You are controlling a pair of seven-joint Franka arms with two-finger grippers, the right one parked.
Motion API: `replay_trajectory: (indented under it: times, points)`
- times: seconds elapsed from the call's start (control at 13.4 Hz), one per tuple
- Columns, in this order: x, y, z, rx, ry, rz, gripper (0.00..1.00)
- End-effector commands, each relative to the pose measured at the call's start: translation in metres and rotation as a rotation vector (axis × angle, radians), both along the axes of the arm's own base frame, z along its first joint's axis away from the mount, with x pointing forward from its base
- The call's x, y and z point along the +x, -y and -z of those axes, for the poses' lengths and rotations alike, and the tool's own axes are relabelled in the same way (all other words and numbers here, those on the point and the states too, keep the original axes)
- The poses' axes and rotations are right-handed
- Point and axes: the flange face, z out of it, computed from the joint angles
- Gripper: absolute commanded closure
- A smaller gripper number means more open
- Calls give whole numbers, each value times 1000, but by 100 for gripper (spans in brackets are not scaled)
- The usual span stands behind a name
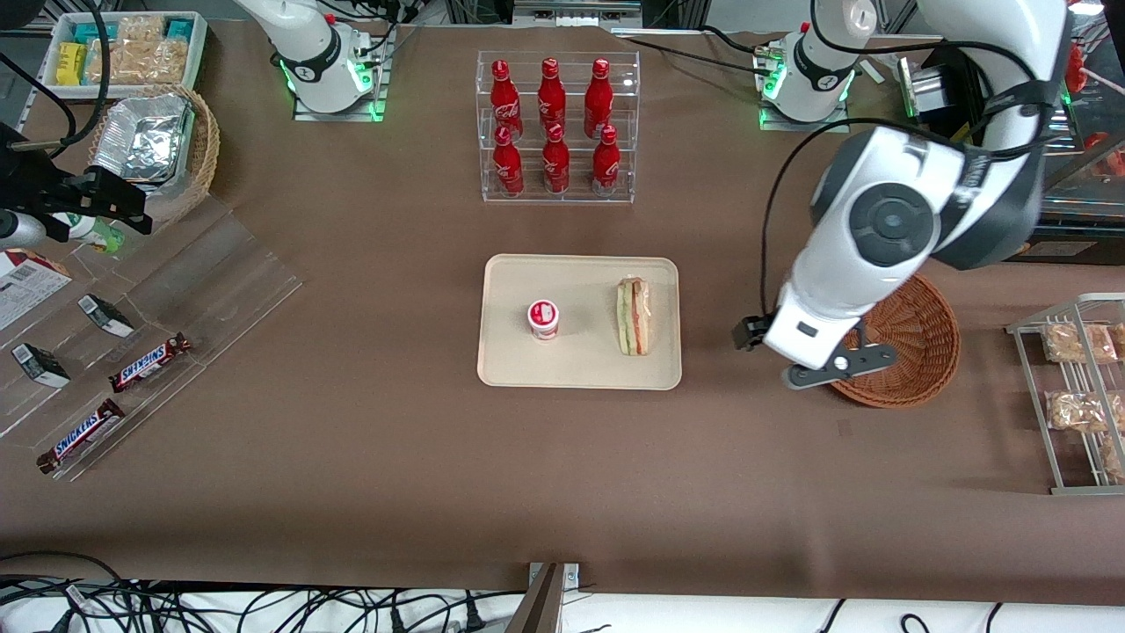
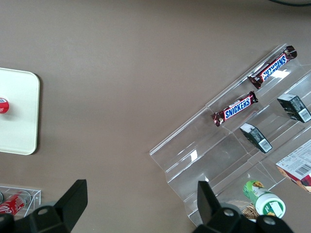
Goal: Place sandwich from basket to tray
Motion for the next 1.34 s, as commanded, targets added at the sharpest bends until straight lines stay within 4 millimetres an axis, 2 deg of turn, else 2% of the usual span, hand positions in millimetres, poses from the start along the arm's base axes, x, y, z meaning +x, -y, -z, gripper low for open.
replay_trajectory:
  times: [0.0,0.22,0.52,0.6,0.9,1.27]
  points:
    - [-7,-36,-26,-25,-43,82,0]
    - [-22,-77,-59,-40,-76,182,0]
    - [-53,-137,-108,-68,-100,284,0]
    - [-60,-146,-118,-71,-114,317,0]
    - [-78,-154,-147,-75,-107,424,0]
    - [-80,-148,-151,-133,-93,426,0]
